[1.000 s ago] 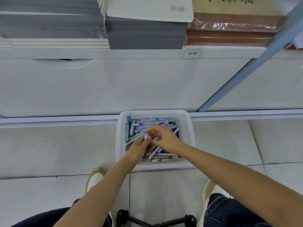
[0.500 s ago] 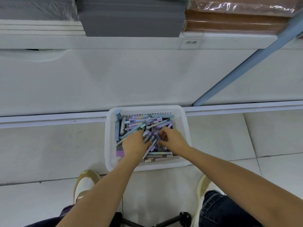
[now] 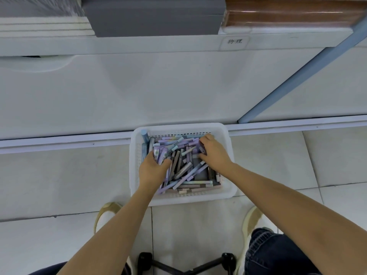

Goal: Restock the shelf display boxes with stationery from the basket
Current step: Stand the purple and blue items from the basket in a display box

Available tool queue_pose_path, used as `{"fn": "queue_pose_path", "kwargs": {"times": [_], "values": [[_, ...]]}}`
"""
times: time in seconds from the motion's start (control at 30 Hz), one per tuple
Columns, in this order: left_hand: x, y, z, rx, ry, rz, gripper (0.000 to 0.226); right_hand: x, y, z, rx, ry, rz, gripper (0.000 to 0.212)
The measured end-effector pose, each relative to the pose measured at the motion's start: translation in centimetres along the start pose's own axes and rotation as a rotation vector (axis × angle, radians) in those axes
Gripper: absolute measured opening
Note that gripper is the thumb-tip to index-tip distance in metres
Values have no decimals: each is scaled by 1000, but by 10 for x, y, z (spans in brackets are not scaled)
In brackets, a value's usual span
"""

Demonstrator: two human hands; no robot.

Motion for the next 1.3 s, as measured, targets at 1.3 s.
{"fn": "queue_pose_path", "kwargs": {"times": [1.3], "values": [[-84,-113,227,391,-595,-341,23,-237,-97,-187,-309,884,104,32]]}}
Point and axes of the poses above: each hand's wrist, its own y-axis towards the middle knuckle, its own x-axis out of the palm, z = x × y, the point moved 8 cm from there along y, towards the middle knuckle
